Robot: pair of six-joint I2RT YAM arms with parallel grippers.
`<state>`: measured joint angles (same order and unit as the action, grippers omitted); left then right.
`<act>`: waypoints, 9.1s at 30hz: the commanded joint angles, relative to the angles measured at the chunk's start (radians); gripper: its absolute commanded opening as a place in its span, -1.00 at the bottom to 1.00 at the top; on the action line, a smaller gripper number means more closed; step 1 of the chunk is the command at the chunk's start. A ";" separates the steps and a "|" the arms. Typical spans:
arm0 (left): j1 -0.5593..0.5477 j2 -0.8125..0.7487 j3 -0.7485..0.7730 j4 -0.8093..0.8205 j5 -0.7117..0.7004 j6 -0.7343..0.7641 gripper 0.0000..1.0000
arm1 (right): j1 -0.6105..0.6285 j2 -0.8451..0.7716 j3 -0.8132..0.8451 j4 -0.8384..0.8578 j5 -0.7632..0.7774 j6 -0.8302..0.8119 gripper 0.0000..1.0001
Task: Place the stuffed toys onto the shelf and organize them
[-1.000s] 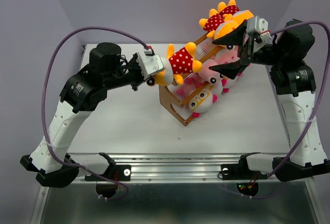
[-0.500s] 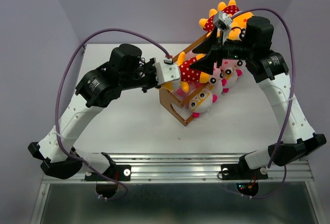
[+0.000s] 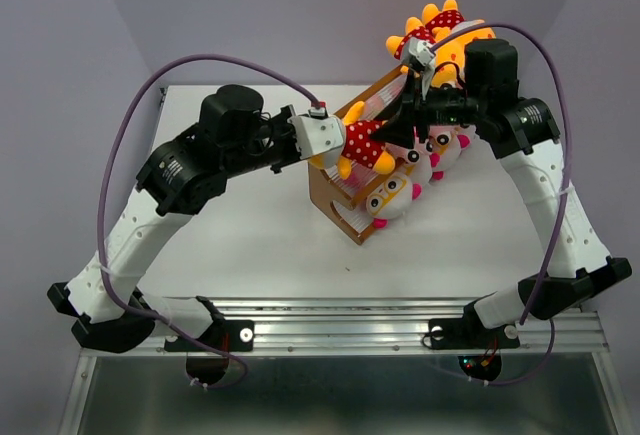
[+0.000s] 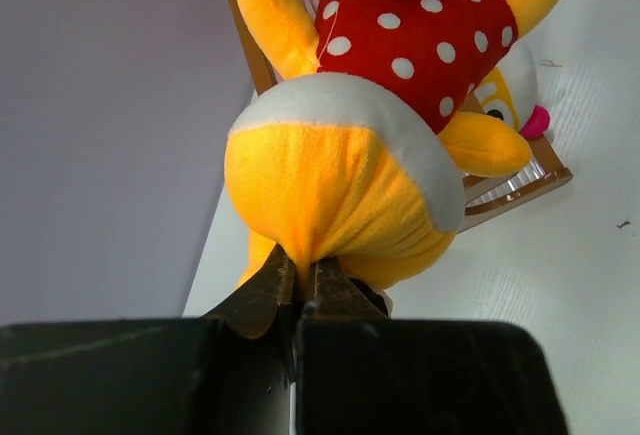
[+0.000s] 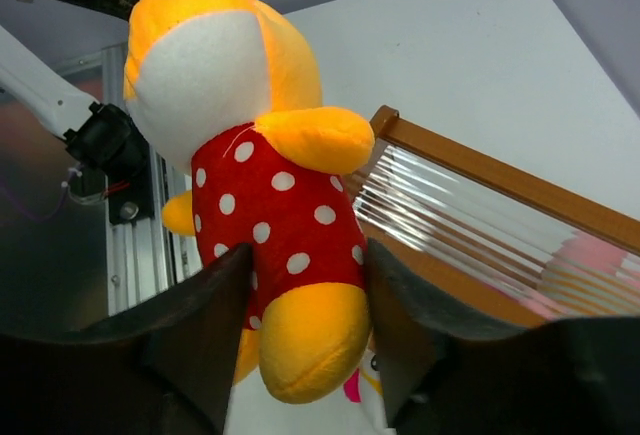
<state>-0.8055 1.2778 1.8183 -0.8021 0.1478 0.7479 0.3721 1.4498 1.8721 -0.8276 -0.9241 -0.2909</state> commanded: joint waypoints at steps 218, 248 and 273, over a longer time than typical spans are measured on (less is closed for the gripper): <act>0.562 -0.150 -0.392 1.014 0.337 -1.494 0.55 | 0.223 -0.077 -0.016 0.286 0.788 -0.237 -0.99; 0.583 -0.362 -0.568 0.808 0.101 -1.314 0.78 | 0.108 0.052 0.079 0.242 1.102 0.096 -0.99; 0.594 -0.373 -0.594 0.831 0.116 -1.348 0.78 | 0.108 -0.006 -0.040 0.223 1.145 0.091 -0.64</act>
<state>-0.2203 0.9272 1.2343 -0.0280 0.2573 -0.5991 0.4782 1.5036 1.8500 -0.6445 0.1959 -0.2008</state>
